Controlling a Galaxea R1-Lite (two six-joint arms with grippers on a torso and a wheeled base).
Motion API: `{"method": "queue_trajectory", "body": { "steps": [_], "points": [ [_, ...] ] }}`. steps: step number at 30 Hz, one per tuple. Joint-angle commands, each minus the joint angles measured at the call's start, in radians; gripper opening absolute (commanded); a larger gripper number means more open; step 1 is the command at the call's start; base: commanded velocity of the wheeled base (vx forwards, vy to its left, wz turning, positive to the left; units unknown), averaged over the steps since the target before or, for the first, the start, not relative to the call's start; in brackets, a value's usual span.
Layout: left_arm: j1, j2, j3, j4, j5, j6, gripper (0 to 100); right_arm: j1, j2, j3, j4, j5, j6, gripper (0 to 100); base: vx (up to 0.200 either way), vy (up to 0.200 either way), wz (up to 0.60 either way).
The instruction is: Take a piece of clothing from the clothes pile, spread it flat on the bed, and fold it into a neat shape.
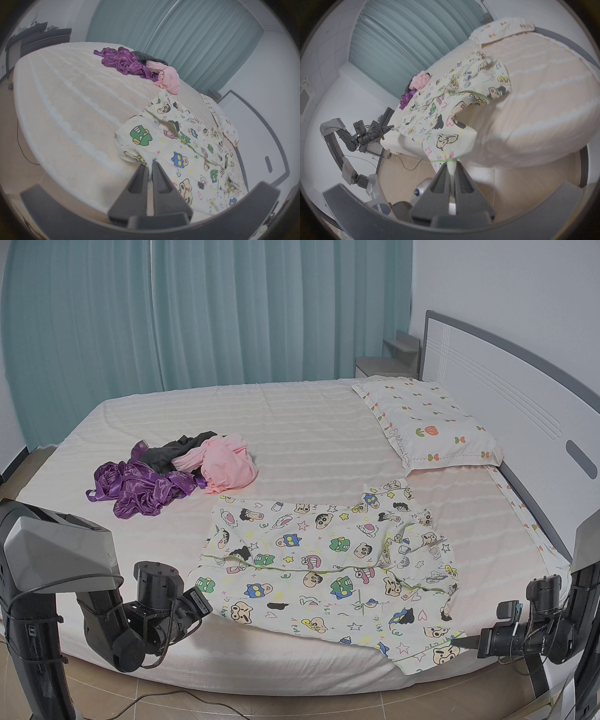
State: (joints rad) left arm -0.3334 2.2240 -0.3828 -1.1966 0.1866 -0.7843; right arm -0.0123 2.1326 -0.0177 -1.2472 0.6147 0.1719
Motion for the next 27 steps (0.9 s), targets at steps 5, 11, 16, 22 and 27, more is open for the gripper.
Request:
{"method": "queue_trajectory", "body": {
  "steps": [5, 11, 16, 22, 27],
  "points": [
    [-0.009, -0.003, 0.108, 0.012, -0.004, 0.128, 0, -0.006, -0.201, 0.018, 0.279, -0.001, -0.141, 0, 0.0, 0.0, 0.0],
    [-0.036, -0.003, 0.133, 0.081, -0.004, 0.163, 0, -0.006, -0.232, 0.018, 0.37, -0.007, -0.163, 0, 0.0, 0.0, 0.0],
    [-0.052, -0.004, 0.131, 0.104, -0.004, 0.171, 0, -0.006, -0.244, 0.018, 0.407, -0.009, -0.187, 0, 0.0, 0.0, 0.0],
    [-0.053, -0.007, 0.136, 0.118, -0.006, 0.172, 0, -0.006, -0.27, 0.018, 0.468, -0.01, -0.206, 0, 0.0, 0.0, 0.0],
    [-0.055, -0.04, 0.133, 0.198, -0.029, 0.172, 0, -0.006, -0.284, 0.018, 0.529, -0.01, -0.249, 0, 0.0, 0.0, 0.0]
  ]
}}
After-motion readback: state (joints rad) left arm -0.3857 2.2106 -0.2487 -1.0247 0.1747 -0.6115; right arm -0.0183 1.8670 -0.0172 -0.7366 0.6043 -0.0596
